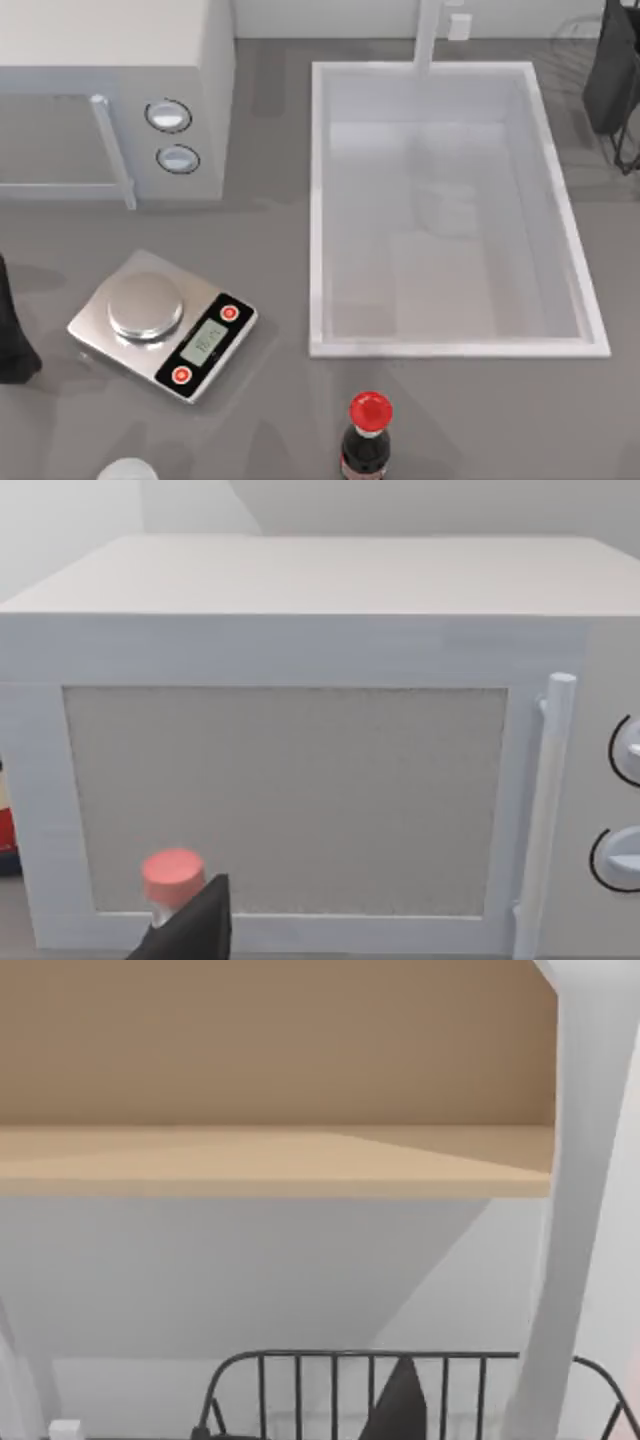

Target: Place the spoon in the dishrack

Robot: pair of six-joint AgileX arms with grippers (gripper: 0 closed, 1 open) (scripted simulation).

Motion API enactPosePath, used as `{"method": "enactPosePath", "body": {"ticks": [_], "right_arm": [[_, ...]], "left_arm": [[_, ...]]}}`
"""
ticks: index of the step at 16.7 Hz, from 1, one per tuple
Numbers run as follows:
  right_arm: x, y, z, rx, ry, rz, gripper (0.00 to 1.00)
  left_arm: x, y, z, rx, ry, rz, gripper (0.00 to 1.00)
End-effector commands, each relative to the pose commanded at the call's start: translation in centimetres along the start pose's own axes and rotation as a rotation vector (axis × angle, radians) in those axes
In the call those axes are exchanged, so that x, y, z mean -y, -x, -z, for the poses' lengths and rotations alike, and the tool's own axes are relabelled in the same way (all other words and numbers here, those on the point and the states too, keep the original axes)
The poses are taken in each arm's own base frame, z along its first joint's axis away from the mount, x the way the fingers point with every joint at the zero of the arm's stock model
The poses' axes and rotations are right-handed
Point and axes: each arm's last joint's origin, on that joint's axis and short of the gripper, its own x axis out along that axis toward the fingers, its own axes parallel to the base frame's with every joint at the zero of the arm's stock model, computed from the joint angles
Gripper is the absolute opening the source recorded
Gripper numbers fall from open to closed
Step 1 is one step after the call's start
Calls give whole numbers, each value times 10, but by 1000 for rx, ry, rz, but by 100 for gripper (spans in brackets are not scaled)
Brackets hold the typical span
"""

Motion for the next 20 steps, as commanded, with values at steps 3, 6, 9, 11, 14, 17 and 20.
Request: {"method": "enactPosePath", "body": {"ticks": [3, 6, 9, 11, 14, 17, 20], "right_arm": [[5, 16, -7, 72, 10, 29, 0], [5, 16, -7, 74, 10, 30, 0], [6, 11, -6, 72, 9, 26, 0], [14, -5, -1, 70, 5, 25, 0], [31, -50, 20, 66, 2, 29, 0], [42, -106, 58, 73, 9, 32, 0], [39, -154, 106, 88, 19, 31, 0]], "left_arm": [[0, 0, 0, 0, 0, 0, 100], [0, 0, 0, 0, 0, 0, 100], [0, 0, 0, 0, 0, 0, 100], [0, 0, 0, 0, 0, 0, 100], [0, 0, 0, 0, 0, 0, 100], [0, 0, 0, 0, 0, 0, 100], [0, 0, 0, 0, 0, 0, 100]]}}
